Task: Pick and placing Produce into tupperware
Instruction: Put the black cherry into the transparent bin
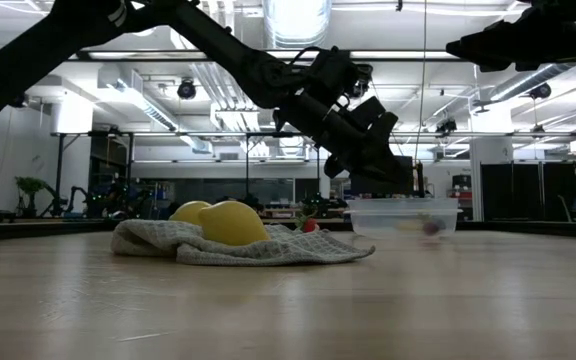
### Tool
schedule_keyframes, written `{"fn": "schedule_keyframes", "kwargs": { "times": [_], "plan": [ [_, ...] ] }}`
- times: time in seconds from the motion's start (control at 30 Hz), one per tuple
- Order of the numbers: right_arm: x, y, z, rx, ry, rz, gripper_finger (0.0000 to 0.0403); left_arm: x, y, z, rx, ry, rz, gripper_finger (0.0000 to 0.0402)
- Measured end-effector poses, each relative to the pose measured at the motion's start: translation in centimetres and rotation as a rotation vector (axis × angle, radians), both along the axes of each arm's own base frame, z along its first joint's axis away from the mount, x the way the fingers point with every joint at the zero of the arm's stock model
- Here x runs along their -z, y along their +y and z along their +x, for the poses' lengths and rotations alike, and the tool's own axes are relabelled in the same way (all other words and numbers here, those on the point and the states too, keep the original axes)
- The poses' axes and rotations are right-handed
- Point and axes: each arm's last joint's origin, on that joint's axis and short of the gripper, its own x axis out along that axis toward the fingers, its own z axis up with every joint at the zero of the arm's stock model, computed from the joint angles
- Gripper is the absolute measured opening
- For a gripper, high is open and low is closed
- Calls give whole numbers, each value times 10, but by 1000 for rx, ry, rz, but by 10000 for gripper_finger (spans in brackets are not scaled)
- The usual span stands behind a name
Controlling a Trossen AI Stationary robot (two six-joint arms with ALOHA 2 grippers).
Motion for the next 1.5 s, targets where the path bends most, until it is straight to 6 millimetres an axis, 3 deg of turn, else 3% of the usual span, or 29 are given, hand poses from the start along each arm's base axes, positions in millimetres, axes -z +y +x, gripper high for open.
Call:
{"fn": "schedule_keyframes", "kwargs": {
  "times": [0.23, 0.5, 0.63, 0.83, 1.03, 1.33, 1.5],
  "plan": [
    [0, 0, 0, 0, 0, 0, 199, -5, -1, -2, 0, 2, -1, 108],
    [0, 0, 0, 0, 1, 0, 199, -48, -8, -27, -11, 97, -19, 107],
    [0, 0, 0, 0, 1, 0, 199, -65, -11, -49, -121, 215, -10, 107],
    [0, 0, 0, 0, 1, 0, 199, -72, -13, -80, -388, 396, -48, 107],
    [0, 0, 0, 10, 1, 0, 199, -59, -12, -96, -556, 531, -20, 107],
    [0, 0, 0, 16, 1, 0, 199, -20, -7, -112, -661, 621, -105, 107],
    [0, 0, 0, 16, 0, 0, 199, -8, 2, -120, -718, 635, -140, 107]
  ]
}}
